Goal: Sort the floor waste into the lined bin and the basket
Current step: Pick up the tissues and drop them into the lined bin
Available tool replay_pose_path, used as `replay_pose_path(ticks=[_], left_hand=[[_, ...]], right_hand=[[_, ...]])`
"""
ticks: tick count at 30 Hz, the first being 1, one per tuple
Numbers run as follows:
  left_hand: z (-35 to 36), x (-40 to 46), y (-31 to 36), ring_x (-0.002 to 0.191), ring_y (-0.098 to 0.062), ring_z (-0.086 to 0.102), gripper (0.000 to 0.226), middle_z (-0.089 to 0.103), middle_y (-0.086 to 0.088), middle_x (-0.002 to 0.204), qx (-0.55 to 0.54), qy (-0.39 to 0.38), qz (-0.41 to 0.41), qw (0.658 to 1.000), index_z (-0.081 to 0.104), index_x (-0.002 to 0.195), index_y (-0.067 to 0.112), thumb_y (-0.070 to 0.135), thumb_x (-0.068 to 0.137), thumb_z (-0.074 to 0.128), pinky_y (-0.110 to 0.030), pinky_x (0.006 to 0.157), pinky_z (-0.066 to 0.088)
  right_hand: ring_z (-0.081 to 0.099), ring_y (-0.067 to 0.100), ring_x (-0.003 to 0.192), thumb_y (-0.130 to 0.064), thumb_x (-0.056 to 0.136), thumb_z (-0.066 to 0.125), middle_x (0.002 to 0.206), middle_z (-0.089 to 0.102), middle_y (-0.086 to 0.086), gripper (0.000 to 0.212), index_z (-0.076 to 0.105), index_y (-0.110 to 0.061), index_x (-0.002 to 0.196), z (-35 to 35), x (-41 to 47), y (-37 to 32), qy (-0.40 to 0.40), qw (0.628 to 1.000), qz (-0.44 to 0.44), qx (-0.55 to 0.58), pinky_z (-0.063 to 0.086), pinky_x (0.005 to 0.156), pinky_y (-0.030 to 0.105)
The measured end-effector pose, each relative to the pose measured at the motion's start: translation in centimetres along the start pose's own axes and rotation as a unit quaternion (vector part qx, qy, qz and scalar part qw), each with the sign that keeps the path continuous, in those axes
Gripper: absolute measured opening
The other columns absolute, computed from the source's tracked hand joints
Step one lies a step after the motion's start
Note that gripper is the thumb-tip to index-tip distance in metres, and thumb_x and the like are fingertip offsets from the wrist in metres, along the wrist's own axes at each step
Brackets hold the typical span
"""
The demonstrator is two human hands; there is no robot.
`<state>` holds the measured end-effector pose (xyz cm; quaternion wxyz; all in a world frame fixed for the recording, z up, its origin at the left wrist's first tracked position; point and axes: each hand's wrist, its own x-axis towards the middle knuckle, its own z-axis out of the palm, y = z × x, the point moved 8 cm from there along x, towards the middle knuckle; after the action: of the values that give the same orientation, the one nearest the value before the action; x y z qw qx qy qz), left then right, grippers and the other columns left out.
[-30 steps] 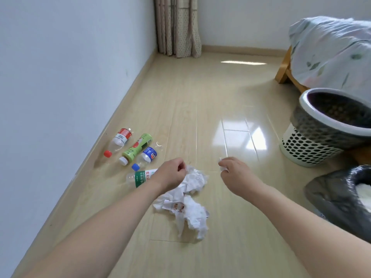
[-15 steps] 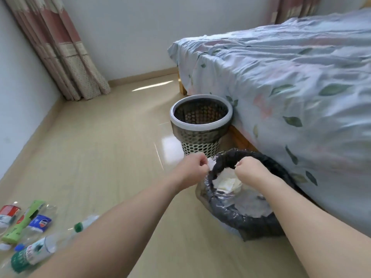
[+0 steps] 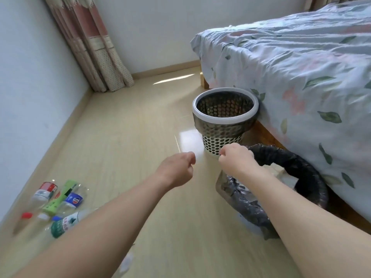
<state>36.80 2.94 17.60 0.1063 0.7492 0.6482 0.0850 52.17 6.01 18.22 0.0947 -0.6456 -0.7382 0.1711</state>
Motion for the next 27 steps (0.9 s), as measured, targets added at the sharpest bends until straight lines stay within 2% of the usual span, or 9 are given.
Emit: replay_pose_path(ticks=[4, 6, 11, 14, 17, 20, 23, 25, 27], left_hand=[[-0.9, -5.6, -11.2, 0.106, -0.023, 0.057, 0.033, 0.062, -0.002, 0.120, -0.008, -0.039, -0.094, 0.995, 0.058, 0.118, 0.019, 0.013, 0.092, 0.039, -0.029, 0.085, 0.045], [-0.7, -9.6, -17.5, 0.106, -0.023, 0.057, 0.034, 0.062, -0.004, 0.121, -0.008, -0.061, -0.144, 0.988, 0.057, 0.120, 0.018, 0.013, 0.092, 0.039, -0.029, 0.084, 0.044], [2.9, -19.8, -31.7, 0.105, -0.023, 0.056, 0.029, 0.063, -0.003, 0.118, -0.002, -0.136, -0.230, 0.964, 0.058, 0.115, 0.019, 0.016, 0.092, 0.041, -0.027, 0.077, 0.041], [6.5, -24.5, -37.7, 0.099, -0.020, 0.056, 0.024, 0.063, 0.000, 0.115, -0.018, -0.196, -0.254, 0.947, 0.058, 0.108, 0.021, 0.017, 0.089, 0.043, -0.029, 0.081, 0.048], [10.0, -26.6, -39.9, 0.095, -0.018, 0.058, 0.021, 0.062, 0.002, 0.107, -0.038, -0.239, -0.250, 0.937, 0.058, 0.106, 0.024, 0.021, 0.089, 0.045, -0.031, 0.082, 0.050], [13.0, -26.6, -39.1, 0.091, -0.015, 0.056, 0.018, 0.062, 0.004, 0.101, -0.069, -0.266, -0.217, 0.937, 0.061, 0.103, 0.024, 0.025, 0.089, 0.049, -0.029, 0.081, 0.049], [15.0, -26.0, -37.8, 0.085, -0.015, 0.058, 0.013, 0.061, 0.009, 0.087, -0.110, -0.229, -0.219, 0.942, 0.056, 0.085, 0.025, 0.038, 0.083, 0.055, -0.030, 0.072, 0.047], [16.0, -26.4, -36.8, 0.080, -0.013, 0.056, 0.029, 0.060, 0.012, 0.084, -0.115, -0.198, -0.251, 0.940, 0.050, 0.082, 0.027, 0.056, 0.078, 0.057, -0.030, 0.067, 0.045], [17.0, -26.7, -35.6, 0.080, -0.015, 0.055, 0.038, 0.059, 0.010, 0.086, -0.090, -0.171, -0.257, 0.947, 0.048, 0.084, 0.026, 0.062, 0.076, 0.057, -0.030, 0.065, 0.042]], right_hand=[[0.050, 0.027, 0.119, -0.022, 0.092, 0.041, 0.129, 0.053, 0.004, 0.036, 0.059, -0.019, 0.124, 4.9, -1.1, -9.7, -0.045, 0.994, -0.094, -0.013, 0.039, 0.098, 0.037], [0.047, 0.024, 0.124, -0.021, 0.094, 0.041, 0.136, 0.049, 0.002, 0.039, 0.055, -0.020, 0.130, 8.7, -2.0, -14.9, -0.081, 0.989, -0.125, 0.002, 0.038, 0.103, 0.036], [0.046, 0.020, 0.125, -0.020, 0.094, 0.042, 0.137, 0.049, 0.000, 0.038, 0.053, -0.020, 0.131, 20.6, -5.1, -23.9, -0.190, 0.970, -0.145, 0.038, 0.036, 0.106, 0.034], [0.052, 0.020, 0.117, -0.017, 0.091, 0.043, 0.129, 0.054, 0.000, 0.039, 0.053, -0.019, 0.129, 27.3, -6.5, -25.3, -0.256, 0.961, -0.099, 0.040, 0.041, 0.099, 0.031], [0.059, 0.022, 0.102, -0.012, 0.086, 0.044, 0.116, 0.056, -0.001, 0.038, 0.055, -0.017, 0.122, 32.2, -7.6, -24.4, -0.295, 0.953, -0.029, 0.061, 0.047, 0.083, 0.029], [0.059, 0.020, 0.094, -0.015, 0.085, 0.044, 0.110, 0.057, 0.000, 0.031, 0.056, -0.016, 0.114, 35.3, -8.3, -23.0, -0.295, 0.953, 0.013, 0.062, 0.049, 0.079, 0.030], [0.058, 0.021, 0.090, -0.022, 0.090, 0.047, 0.104, 0.058, 0.002, 0.019, 0.055, -0.016, 0.106, 37.4, -8.3, -21.2, -0.277, 0.958, 0.050, 0.058, 0.049, 0.078, 0.032], [0.059, 0.024, 0.099, -0.030, 0.093, 0.048, 0.114, 0.059, 0.006, 0.029, 0.054, -0.014, 0.117, 38.1, -8.2, -20.2, -0.264, 0.960, 0.068, 0.059, 0.048, 0.082, 0.032], [0.059, 0.026, 0.103, -0.035, 0.092, 0.052, 0.118, 0.059, 0.009, 0.040, 0.051, -0.012, 0.124, 38.5, -8.1, -19.3, -0.252, 0.961, 0.086, 0.071, 0.048, 0.086, 0.034]])
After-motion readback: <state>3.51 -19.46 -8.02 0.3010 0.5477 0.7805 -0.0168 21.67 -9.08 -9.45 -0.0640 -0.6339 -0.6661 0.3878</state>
